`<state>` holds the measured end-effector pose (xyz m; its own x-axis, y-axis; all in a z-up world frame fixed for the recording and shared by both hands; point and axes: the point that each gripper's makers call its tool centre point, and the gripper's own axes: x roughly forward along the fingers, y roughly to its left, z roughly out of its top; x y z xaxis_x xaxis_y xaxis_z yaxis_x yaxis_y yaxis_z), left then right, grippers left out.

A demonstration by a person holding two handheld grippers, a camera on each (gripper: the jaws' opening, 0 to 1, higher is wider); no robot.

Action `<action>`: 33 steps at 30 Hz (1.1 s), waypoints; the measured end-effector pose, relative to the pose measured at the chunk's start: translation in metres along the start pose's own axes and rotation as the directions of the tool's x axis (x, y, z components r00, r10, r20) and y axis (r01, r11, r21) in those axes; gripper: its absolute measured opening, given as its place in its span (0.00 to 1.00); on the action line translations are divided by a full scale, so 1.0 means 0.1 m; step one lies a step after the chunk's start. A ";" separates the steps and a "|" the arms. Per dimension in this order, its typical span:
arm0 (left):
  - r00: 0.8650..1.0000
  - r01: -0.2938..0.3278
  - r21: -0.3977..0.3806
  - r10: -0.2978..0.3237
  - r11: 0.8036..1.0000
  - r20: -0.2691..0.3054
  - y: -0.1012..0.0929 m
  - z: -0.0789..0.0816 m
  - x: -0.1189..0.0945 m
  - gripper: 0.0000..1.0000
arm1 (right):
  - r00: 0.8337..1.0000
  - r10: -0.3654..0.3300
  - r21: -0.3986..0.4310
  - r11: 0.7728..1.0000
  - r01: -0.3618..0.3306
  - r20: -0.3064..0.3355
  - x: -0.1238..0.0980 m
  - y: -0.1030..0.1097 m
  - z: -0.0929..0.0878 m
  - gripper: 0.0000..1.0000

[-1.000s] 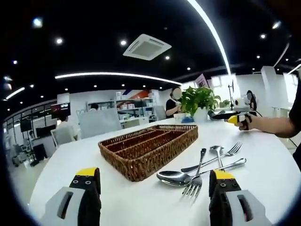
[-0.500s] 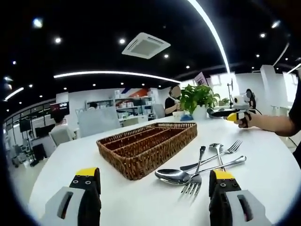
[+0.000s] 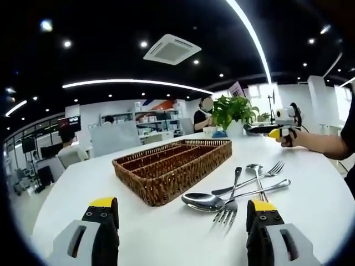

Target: Arrange the knives, forks, and spoons in their matching storage slots by inserting each utensil handle-first until every utensil is classified and aligned in the correct compartment

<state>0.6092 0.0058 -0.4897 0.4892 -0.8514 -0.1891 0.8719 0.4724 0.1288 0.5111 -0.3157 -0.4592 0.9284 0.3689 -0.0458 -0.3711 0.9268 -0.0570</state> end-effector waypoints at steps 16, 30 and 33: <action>0.999 0.031 -0.020 -0.030 0.999 0.034 -0.06 0.09 -0.01 1.00 | 0.989 -0.002 -0.088 0.996 -0.010 -0.145 0.13 0.18 0.55 1.00; 0.998 0.059 -0.016 -0.059 0.998 -0.003 0.23 0.20 0.00 1.00 | 0.976 0.047 -0.220 0.971 -0.095 -0.215 0.59 0.70 0.97 0.99; 0.998 0.033 -0.033 -0.031 0.999 0.047 0.31 0.17 -0.04 1.00 | 0.974 0.041 -0.195 0.977 -0.086 -0.225 0.64 0.76 0.85 0.99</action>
<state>0.6339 0.0196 -0.4683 0.4605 -0.8754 -0.1472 0.8876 0.4518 0.0900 0.5438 -0.2153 -0.3815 0.8837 0.3814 -0.2711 -0.4467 0.8601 -0.2461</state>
